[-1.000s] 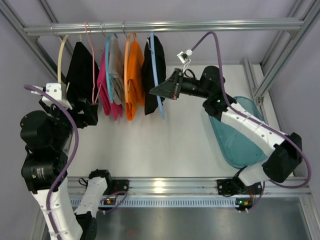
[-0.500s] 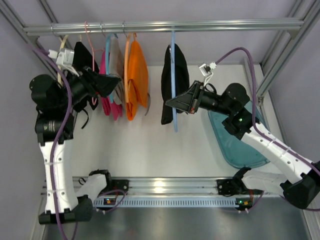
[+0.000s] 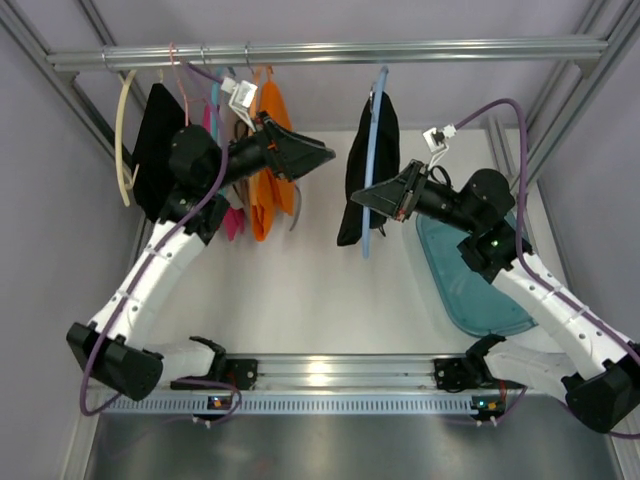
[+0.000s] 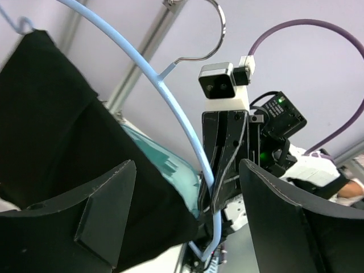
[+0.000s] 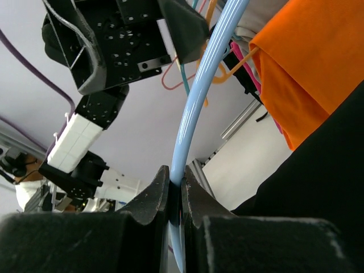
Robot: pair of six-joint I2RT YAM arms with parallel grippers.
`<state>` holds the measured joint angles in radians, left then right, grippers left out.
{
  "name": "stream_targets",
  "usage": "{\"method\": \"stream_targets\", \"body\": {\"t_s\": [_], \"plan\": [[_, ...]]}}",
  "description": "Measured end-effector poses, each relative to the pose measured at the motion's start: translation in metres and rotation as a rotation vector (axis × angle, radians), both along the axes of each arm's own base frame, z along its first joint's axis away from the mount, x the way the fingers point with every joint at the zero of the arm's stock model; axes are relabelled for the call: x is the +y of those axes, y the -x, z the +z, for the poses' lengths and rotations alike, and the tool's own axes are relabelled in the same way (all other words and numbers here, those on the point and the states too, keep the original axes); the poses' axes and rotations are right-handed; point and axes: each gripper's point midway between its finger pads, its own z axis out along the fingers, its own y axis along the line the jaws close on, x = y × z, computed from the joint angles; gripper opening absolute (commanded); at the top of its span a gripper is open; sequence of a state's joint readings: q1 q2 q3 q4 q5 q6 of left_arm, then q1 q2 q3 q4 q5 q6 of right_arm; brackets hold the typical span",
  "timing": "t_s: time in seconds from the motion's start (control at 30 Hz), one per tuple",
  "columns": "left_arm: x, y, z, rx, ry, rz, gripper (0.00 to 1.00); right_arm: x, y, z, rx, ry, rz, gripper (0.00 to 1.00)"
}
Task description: Remove the trousers from the hanger
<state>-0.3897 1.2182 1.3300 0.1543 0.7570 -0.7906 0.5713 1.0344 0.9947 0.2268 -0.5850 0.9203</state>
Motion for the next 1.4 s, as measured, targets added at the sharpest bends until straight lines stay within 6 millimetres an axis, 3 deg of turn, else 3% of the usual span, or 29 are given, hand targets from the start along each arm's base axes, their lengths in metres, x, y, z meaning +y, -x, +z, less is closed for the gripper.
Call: {"method": "stream_targets", "body": {"t_s": [0.2,0.37,0.53,0.8,0.97,1.07,1.13,1.17,1.23,1.27,1.33,1.37,1.4], "plan": [[-0.059,-0.003,-0.022,0.083,0.031,-0.133,0.7,-0.003,0.004,0.002,-0.009,0.003,0.008,0.0],[-0.082,0.006,-0.02,0.109,0.081,-0.203,0.64,-0.004,0.009,0.008,-0.03,0.0,0.025,0.0],[-0.088,0.025,-0.001,0.05,0.151,-0.261,0.55,-0.004,0.011,0.012,-0.036,-0.003,0.032,0.0],[-0.089,0.028,-0.008,0.114,0.182,-0.271,0.47,-0.003,0.012,0.012,-0.037,-0.001,0.043,0.0],[-0.089,0.025,-0.006,0.148,0.203,-0.264,0.17,-0.001,0.014,0.015,-0.054,-0.009,0.057,0.0],[-0.09,0.025,-0.007,0.19,0.21,-0.268,0.15,-0.001,0.015,0.014,-0.056,-0.009,0.061,0.0],[-0.09,0.024,-0.009,0.21,0.213,-0.268,0.0,-0.001,0.015,0.013,-0.058,-0.01,0.062,0.0],[-0.09,0.024,-0.01,0.217,0.213,-0.269,0.0,-0.001,0.015,0.012,-0.059,-0.009,0.063,0.01],[-0.09,0.023,-0.014,0.236,0.213,-0.268,0.0,0.0,0.014,0.006,-0.069,0.002,0.062,0.13],[-0.09,0.023,-0.015,0.242,0.212,-0.268,0.0,0.0,0.013,0.004,-0.074,0.008,0.06,0.29],[-0.091,0.023,-0.018,0.254,0.209,-0.268,0.0,-0.001,0.012,0.001,-0.127,0.03,0.05,0.42],[-0.091,0.023,-0.018,0.261,0.208,-0.269,0.0,-0.002,0.012,0.0,-0.148,0.037,0.046,0.56],[-0.091,0.023,-0.018,0.267,0.208,-0.27,0.0,-0.004,0.013,-0.001,-0.174,0.047,0.037,0.61]]}}
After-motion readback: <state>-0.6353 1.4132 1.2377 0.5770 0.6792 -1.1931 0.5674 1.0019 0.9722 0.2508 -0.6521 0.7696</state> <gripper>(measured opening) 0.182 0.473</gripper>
